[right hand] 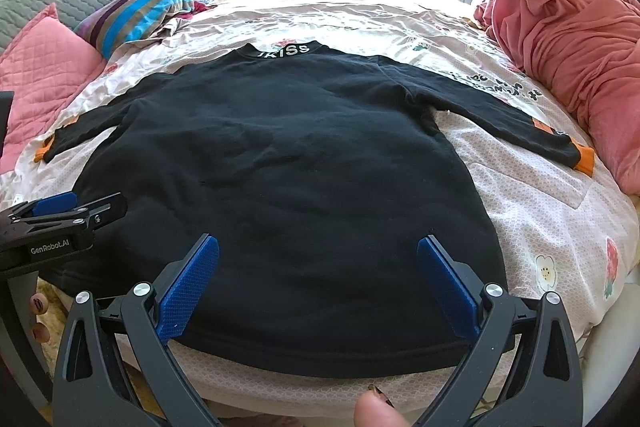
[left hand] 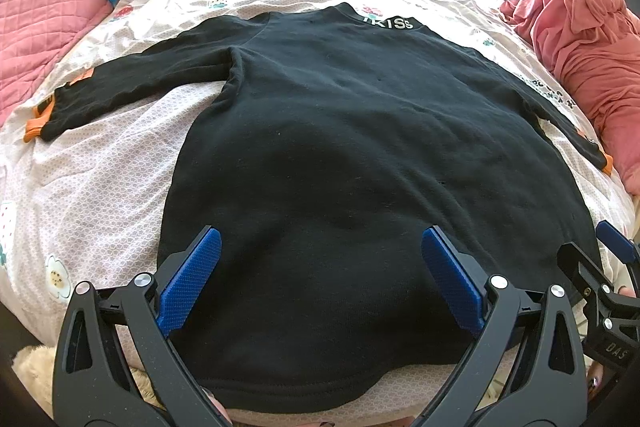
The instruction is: Fold small clothes
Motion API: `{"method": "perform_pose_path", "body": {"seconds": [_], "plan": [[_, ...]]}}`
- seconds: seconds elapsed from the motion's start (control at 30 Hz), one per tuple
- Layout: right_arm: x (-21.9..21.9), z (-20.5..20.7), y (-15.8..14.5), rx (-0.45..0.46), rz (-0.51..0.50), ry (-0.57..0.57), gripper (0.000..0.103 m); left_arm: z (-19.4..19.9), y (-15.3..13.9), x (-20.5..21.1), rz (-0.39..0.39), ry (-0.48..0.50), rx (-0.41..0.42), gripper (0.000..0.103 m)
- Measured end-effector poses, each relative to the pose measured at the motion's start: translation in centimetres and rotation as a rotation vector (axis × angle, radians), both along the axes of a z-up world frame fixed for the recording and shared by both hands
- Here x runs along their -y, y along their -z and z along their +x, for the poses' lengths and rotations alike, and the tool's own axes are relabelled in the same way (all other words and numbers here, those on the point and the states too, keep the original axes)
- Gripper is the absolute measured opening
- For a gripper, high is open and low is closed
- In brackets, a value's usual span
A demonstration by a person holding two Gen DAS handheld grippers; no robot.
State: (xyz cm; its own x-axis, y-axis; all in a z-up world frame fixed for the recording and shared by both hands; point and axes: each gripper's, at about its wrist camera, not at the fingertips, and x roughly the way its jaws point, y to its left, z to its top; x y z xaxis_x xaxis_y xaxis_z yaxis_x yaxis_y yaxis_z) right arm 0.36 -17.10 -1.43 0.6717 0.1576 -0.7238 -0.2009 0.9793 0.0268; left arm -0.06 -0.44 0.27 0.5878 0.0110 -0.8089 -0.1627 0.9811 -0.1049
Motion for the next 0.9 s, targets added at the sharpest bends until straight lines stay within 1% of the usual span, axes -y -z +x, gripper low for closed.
{"method": "perform_pose_path", "body": {"seconds": [0.9], "plan": [[-0.36, 0.07, 0.06, -0.007, -0.003, -0.003, 0.099, -0.09, -0.09, 0.01, 0.001, 0.005, 0.000, 0.094]]}}
